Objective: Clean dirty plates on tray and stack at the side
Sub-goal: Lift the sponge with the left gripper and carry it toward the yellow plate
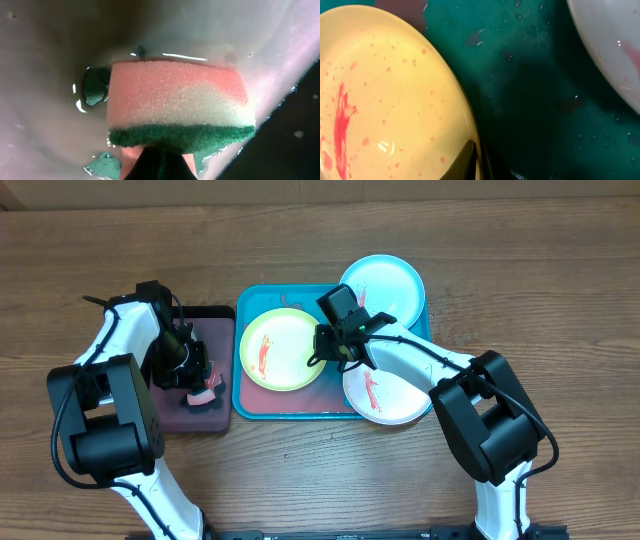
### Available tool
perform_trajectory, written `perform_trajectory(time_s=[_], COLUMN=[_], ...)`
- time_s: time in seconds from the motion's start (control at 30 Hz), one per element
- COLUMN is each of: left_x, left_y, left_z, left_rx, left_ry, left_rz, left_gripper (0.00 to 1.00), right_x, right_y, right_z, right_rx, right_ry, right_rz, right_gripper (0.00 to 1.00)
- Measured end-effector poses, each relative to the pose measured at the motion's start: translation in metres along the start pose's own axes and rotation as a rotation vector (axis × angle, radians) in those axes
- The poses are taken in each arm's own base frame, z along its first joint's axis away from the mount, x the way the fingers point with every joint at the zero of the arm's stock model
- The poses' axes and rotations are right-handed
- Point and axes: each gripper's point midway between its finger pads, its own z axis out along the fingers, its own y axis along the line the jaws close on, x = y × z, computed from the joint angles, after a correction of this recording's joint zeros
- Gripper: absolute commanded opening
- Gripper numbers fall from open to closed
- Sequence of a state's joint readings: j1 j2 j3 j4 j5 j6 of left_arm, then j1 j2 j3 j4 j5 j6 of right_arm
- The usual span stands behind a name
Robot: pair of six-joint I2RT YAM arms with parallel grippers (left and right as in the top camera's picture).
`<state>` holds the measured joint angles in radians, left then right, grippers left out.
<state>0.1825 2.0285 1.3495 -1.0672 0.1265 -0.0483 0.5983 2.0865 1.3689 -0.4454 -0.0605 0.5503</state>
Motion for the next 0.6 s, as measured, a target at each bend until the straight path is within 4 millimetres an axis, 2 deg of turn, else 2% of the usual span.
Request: perform_trajectory(time_s=[0.6], left_x=[-0.0011], left_y=[-0.0009], left_z=[-0.0011], left_rx=[0.01], left_ry=[0.037], left_rz=[-0.008], left_gripper=[0.04], right_x=[-0.0001], right_y=[-0.0002], right_z=[-0.0001], right_rx=[0.001], right_ry=[0.0], right_rz=[0.001], right_gripper=[0.07])
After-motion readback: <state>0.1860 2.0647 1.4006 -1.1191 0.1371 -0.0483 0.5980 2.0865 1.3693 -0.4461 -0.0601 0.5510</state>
